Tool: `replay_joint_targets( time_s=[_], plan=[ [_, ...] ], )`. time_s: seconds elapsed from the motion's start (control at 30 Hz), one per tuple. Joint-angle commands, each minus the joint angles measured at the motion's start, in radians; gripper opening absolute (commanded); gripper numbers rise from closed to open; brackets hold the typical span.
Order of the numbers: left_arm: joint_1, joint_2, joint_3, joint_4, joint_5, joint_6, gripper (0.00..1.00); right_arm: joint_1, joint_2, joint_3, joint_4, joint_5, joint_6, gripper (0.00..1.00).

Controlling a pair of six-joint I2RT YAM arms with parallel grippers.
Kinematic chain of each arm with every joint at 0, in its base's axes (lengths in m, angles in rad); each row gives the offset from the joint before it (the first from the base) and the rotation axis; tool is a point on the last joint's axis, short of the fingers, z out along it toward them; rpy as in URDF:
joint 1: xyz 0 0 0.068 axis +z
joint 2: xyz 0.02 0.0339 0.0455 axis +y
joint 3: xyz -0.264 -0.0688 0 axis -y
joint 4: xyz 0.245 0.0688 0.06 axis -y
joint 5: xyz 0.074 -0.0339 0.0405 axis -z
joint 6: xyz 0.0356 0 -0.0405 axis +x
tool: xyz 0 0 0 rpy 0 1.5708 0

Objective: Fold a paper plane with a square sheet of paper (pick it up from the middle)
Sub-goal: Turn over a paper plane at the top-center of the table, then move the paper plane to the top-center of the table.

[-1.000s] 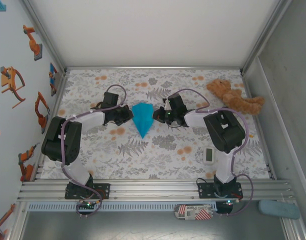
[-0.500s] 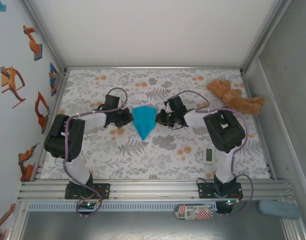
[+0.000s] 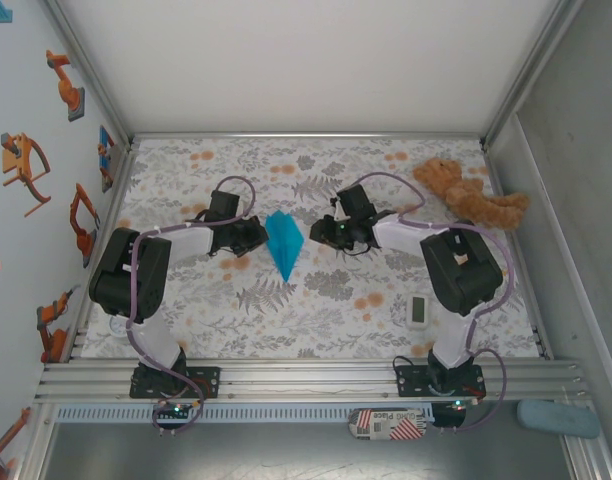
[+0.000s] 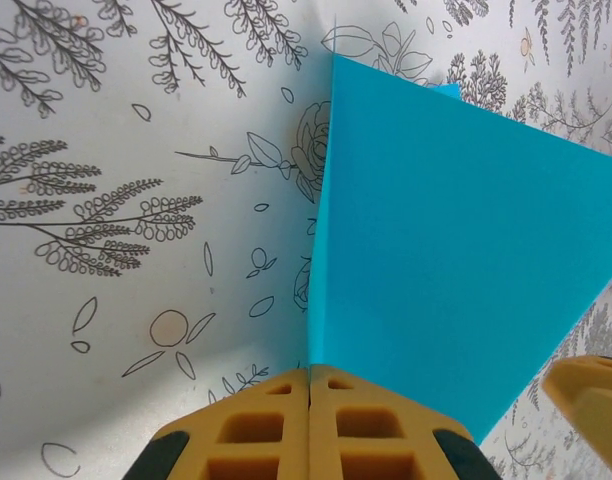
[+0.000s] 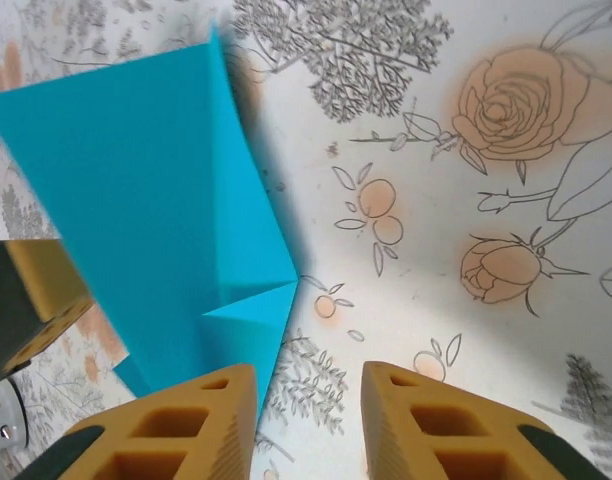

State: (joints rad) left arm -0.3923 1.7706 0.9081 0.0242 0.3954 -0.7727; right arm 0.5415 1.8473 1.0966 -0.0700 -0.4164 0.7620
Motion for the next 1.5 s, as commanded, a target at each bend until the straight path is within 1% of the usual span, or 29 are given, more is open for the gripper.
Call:
replay_joint_targets(
  time_s=[0.0, 0.1, 0.23, 0.43, 0.63, 0.83, 1.3, 1.47],
  plan=[
    [-0.006, 0.01, 0.002, 0.013, 0.023, -0.011, 0.06, 0.028, -0.043, 0.022, -0.091, 0.052, -0.064, 0.37],
    [-0.006, 0.009, 0.0, 0.019, 0.023, -0.014, 0.06, 0.07, -0.037, 0.032, -0.103, 0.052, -0.074, 0.39],
    [-0.007, 0.014, -0.002, 0.018, 0.024, -0.016, 0.06, 0.131, 0.017, 0.094, -0.142, 0.056, -0.101, 0.41],
    [-0.006, 0.012, -0.003, 0.02, 0.029, -0.017, 0.06, 0.182, 0.096, 0.181, -0.187, 0.071, -0.118, 0.46],
    [-0.006, 0.01, -0.001, 0.016, 0.033, -0.016, 0.06, 0.194, 0.13, 0.219, -0.211, 0.084, -0.11, 0.49],
    [-0.007, 0.012, 0.003, 0.018, 0.038, -0.017, 0.06, 0.207, 0.159, 0.255, -0.227, 0.074, -0.114, 0.48],
    [-0.007, 0.008, 0.004, 0.021, 0.053, -0.021, 0.06, 0.256, 0.245, 0.382, -0.377, 0.213, -0.141, 0.48],
    [-0.006, 0.007, 0.002, 0.021, 0.054, -0.021, 0.07, 0.259, 0.252, 0.388, -0.386, 0.236, -0.135, 0.45]
  ],
)
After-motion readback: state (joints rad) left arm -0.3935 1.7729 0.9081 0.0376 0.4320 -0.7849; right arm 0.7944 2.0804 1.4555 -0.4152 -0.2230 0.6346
